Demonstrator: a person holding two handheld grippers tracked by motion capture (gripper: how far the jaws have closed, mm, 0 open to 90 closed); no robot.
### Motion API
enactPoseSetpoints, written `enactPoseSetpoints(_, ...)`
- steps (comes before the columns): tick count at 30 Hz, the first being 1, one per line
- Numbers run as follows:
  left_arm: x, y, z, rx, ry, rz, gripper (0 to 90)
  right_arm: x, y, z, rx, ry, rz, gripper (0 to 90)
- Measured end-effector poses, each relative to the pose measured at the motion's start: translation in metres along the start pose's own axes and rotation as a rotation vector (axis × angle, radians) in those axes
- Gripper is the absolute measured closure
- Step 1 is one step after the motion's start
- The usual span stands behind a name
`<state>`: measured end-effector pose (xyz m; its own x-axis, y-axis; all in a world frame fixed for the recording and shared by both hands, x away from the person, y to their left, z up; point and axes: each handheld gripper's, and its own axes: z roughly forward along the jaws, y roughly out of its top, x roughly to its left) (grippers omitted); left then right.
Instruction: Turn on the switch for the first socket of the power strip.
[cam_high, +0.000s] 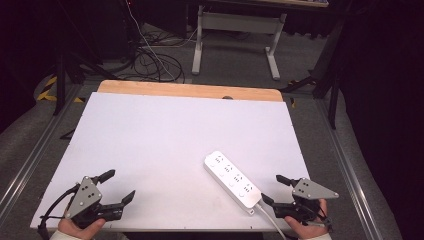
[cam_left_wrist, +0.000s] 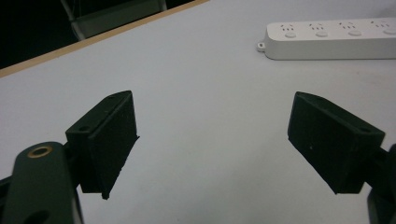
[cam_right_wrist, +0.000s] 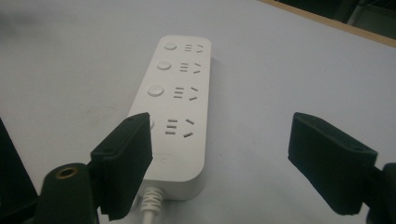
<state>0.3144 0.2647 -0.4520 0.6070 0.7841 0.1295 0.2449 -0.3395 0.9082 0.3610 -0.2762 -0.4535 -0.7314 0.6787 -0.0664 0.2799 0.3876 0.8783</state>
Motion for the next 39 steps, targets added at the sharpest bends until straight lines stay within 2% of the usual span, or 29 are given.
enactPoseSetpoints(6,0.000,-0.001,-0.001,0.004,0.004,-0.009,16.6,0.000,0.005,-0.001,0.005,-0.002,0.009,25.6)
enactPoseSetpoints(9,0.000,-0.001,-0.001,0.002,0.003,-0.013,16.7,0.001,0.013,-0.001,0.028,-0.008,-0.005,30.1)
enactPoseSetpoints(15,0.000,-0.001,-0.001,0.003,0.007,-0.014,16.6,0.000,0.029,-0.001,0.029,0.025,0.012,34.4)
enactPoseSetpoints(20,0.000,-0.001,-0.002,0.004,0.009,-0.014,16.6,-0.001,0.039,0.002,0.028,0.034,0.012,35.0)
enactPoseSetpoints(24,0.000,-0.001,-0.002,0.006,0.011,-0.016,16.6,0.001,0.050,0.005,0.031,0.044,-0.008,34.9)
enactPoseSetpoints(28,0.000,-0.001,-0.001,0.009,0.012,-0.011,16.6,0.004,0.063,0.011,0.031,0.072,-0.010,35.0)
enactPoseSetpoints(33,0.000,-0.001,-0.001,0.010,0.013,-0.014,16.6,0.007,0.072,0.018,0.035,0.085,-0.030,34.9)
enactPoseSetpoints(39,-0.001,-0.001,0.000,0.014,0.011,-0.007,16.6,0.010,0.080,0.027,0.031,0.117,-0.022,34.9)
